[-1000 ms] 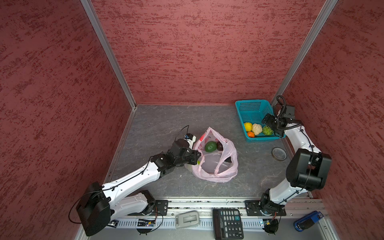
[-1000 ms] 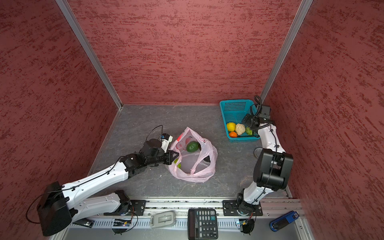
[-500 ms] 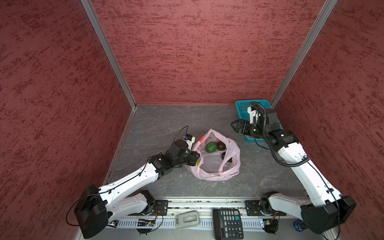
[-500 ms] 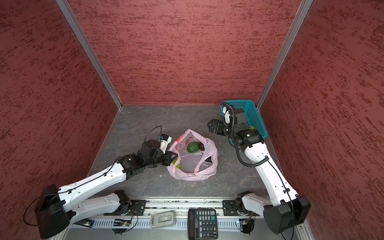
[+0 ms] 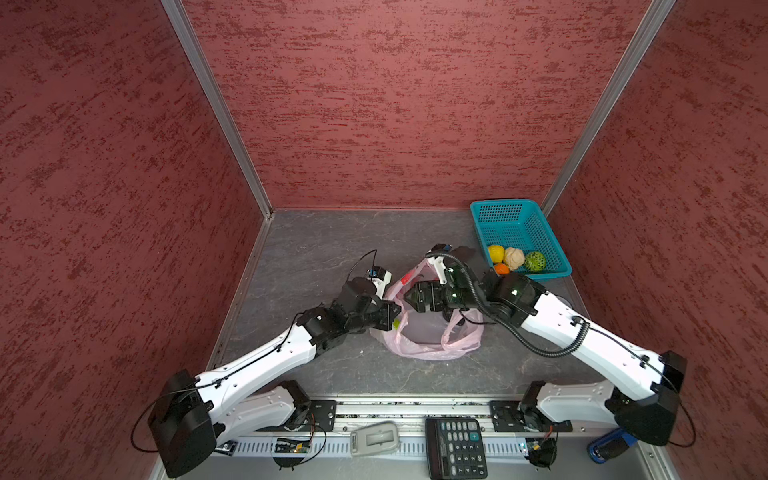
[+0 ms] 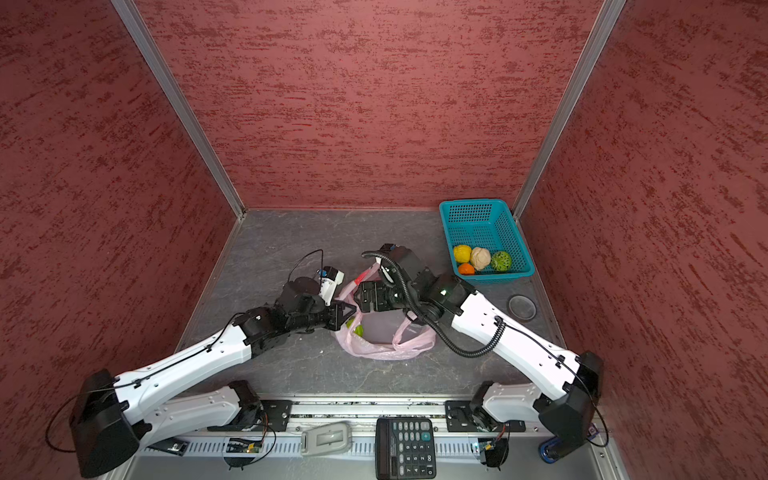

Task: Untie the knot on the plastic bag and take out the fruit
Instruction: 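Move the empty right gripper back over the bag opening, then lower the right gripper into the bag toward the green lime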

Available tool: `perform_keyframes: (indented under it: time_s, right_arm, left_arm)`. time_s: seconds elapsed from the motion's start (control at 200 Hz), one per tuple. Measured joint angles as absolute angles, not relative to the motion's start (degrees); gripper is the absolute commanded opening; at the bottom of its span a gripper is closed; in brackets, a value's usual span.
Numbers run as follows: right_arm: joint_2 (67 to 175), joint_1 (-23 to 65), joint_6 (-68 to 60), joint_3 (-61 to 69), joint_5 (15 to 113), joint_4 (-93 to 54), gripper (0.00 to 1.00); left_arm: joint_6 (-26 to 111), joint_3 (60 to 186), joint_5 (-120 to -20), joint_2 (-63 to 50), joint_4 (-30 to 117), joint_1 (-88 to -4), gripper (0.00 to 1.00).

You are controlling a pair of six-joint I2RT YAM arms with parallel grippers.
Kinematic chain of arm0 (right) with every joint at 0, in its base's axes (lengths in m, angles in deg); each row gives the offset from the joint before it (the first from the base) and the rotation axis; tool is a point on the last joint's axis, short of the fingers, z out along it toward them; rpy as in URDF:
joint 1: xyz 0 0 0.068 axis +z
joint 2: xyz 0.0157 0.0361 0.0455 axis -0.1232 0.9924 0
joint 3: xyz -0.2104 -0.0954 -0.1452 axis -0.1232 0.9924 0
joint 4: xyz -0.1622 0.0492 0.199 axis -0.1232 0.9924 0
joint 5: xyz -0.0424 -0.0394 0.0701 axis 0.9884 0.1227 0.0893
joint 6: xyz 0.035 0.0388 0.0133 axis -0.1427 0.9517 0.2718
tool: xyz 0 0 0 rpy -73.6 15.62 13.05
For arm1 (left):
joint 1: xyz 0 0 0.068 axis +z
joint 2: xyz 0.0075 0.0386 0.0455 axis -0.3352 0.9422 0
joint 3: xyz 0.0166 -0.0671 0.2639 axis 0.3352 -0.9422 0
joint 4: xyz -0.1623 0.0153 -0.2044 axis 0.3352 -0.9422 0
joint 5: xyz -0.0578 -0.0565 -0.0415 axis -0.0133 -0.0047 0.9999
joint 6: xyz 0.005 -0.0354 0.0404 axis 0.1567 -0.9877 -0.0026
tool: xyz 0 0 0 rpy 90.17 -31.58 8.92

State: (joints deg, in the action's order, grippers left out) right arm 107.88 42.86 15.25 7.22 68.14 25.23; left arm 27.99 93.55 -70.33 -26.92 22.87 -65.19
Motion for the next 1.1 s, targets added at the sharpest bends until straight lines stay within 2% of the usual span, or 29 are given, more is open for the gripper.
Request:
perform_keyframes:
  time_s: [0.681, 1.102]
  right_arm:
    - [114.9, 44.4, 19.6, 24.6, 73.7, 14.0, 0.92]
    - [123.2, 43.9, 26.7, 27.2, 76.4, 4.8, 0.81]
  left_arm:
    - [28.2, 94.8, -70.3, -26.5, 23.2, -65.2, 0.00]
    - [28.2, 94.8, -69.2, -26.5, 23.9, -66.3, 0.00]
